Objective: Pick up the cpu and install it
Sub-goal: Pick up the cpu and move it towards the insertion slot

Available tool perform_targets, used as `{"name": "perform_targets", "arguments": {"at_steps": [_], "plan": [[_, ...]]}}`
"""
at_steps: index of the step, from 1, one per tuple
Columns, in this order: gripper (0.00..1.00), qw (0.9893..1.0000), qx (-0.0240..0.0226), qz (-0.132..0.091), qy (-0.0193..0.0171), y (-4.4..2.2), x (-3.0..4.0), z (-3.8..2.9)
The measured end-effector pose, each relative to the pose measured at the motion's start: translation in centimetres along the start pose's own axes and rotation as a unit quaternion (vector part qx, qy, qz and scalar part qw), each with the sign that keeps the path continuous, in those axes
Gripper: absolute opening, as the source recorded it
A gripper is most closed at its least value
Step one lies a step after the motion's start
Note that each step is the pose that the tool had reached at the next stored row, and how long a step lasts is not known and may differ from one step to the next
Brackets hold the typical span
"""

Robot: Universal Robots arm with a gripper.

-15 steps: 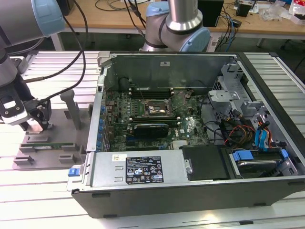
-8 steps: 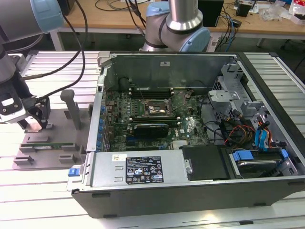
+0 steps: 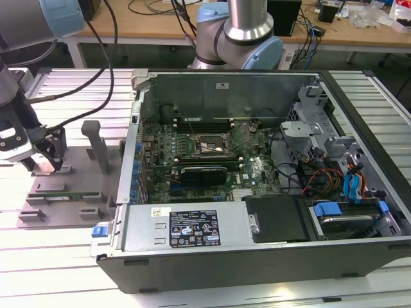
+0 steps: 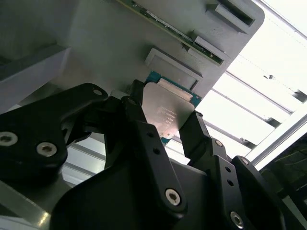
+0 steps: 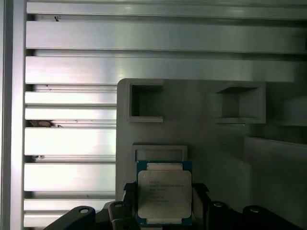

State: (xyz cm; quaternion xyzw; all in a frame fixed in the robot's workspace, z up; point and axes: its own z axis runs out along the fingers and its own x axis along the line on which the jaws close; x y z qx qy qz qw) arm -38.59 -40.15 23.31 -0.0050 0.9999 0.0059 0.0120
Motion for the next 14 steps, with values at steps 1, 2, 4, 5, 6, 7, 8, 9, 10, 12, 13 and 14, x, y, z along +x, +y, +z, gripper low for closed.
{"name": "perform_targets", "arguments": {"at_steps": [1,2,4,5,6,7,8,9,10,12,13,14], "plan": [[0.55,1.0,0.0,0.0,0.0,0.0,0.0,-0.06],[0.55,1.0,0.0,0.0,0.0,0.0,0.0,-0.12],[0.55,1.0,0.0,0.0,0.0,0.0,-0.01,-0.26],[0.55,1.0,0.0,0.0,0.0,0.01,-0.01,-0.32],[0.55,1.0,0.0,0.0,0.0,0.0,-0.01,-0.38],[0.55,1.0,0.0,0.0,0.0,0.01,-0.01,-0.45],[0.55,1.0,0.0,0.0,0.0,0.01,-0.01,-0.55],[0.55,1.0,0.0,0.0,0.0,0.01,-0.02,-0.67],[0.55,1.0,0.0,0.0,0.0,0.01,-0.02,-0.81],[0.55,1.0,0.0,0.0,0.0,0.01,-0.02,-0.98],[0.55,1.0,0.0,0.0,0.0,0.01,-0.03,-1.06],[0.55,1.0,0.0,0.0,0.0,0.01,-0.03,-1.13]]}}
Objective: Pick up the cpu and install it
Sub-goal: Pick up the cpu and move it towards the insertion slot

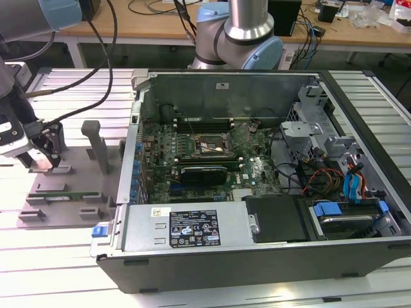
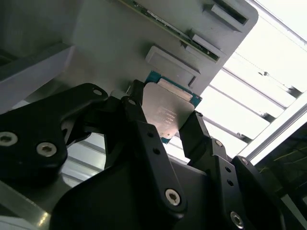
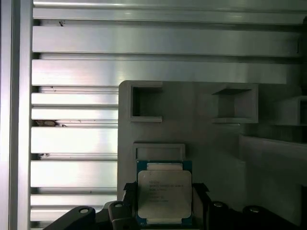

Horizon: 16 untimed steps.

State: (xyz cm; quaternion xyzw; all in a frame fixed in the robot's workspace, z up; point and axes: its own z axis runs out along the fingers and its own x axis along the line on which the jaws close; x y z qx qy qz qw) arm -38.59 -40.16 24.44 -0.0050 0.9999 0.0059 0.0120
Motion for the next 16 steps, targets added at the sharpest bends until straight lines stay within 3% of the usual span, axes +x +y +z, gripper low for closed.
{"name": "perform_targets", "arguments": {"at_steps": [11,16], "plan": [[0.55,1.0,0.0,0.0,0.0,0.02,-0.04,-1.67],[0.55,1.0,0.0,0.0,0.0,0.03,-0.05,-2.1]]}}
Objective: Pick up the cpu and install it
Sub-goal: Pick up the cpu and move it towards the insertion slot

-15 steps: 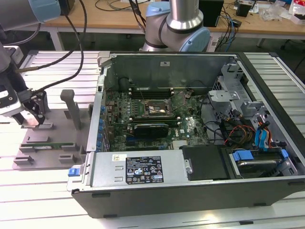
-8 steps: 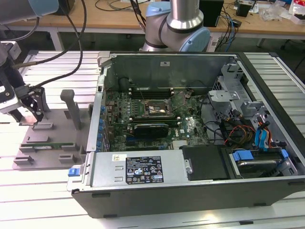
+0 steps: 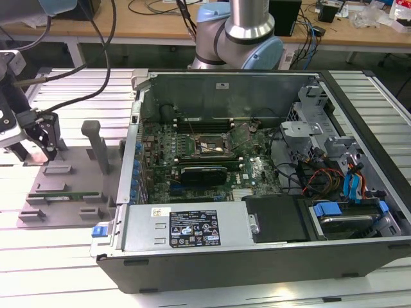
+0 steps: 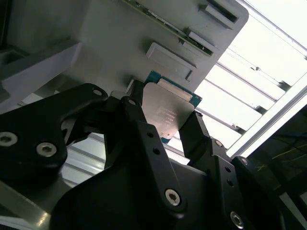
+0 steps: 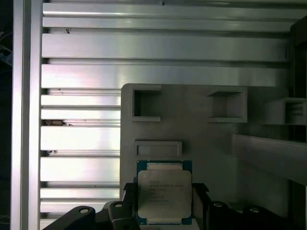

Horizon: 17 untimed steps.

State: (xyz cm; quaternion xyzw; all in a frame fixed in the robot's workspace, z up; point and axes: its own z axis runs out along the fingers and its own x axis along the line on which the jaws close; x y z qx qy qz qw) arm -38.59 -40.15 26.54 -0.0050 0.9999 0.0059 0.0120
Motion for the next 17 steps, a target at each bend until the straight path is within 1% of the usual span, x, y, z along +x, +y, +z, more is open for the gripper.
{"name": "perform_targets", "arguments": {"at_steps": [10,13,17], "plan": [[0.55,1.0,0.0,0.0,0.0,0.01,-0.02,-0.81],[0.55,1.0,0.0,0.0,0.0,0.02,-0.03,-1.12],[0.55,1.0,0.0,0.0,0.0,0.03,-0.04,-1.7]]}}
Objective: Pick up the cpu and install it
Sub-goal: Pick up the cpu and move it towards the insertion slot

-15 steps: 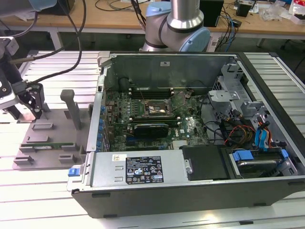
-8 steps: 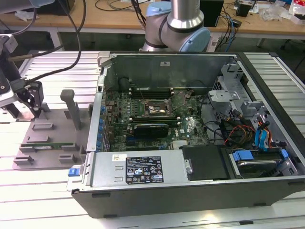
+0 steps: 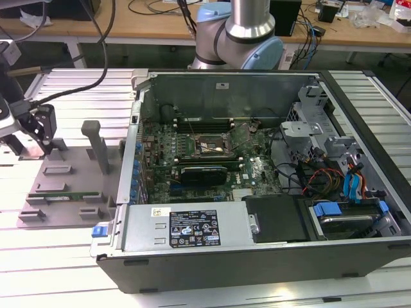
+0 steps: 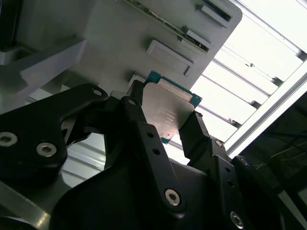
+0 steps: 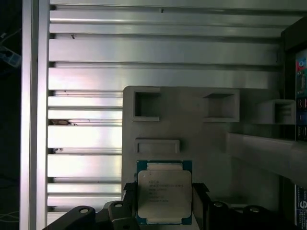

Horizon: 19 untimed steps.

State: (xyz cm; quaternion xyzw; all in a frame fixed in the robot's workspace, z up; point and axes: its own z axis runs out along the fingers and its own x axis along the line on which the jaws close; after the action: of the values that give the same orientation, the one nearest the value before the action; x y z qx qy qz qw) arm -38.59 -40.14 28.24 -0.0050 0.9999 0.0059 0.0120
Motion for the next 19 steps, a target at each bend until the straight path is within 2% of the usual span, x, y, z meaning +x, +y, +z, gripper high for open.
{"name": "perform_targets", "arguments": {"at_steps": [7,12,14,15,19], "plan": [[0.55,1.0,0.0,0.0,0.0,0.03,-0.03,-1.34],[0.55,1.0,0.0,0.0,0.0,0.05,-0.05,-1.96],[0.55,1.0,0.0,0.0,0.0,0.06,-0.06,-2.36],[0.55,1.0,0.0,0.0,0.0,0.07,-0.07,-2.76],[0.55,1.0,0.0001,0.0,0.0,0.08,-0.09,-3.45]]}}
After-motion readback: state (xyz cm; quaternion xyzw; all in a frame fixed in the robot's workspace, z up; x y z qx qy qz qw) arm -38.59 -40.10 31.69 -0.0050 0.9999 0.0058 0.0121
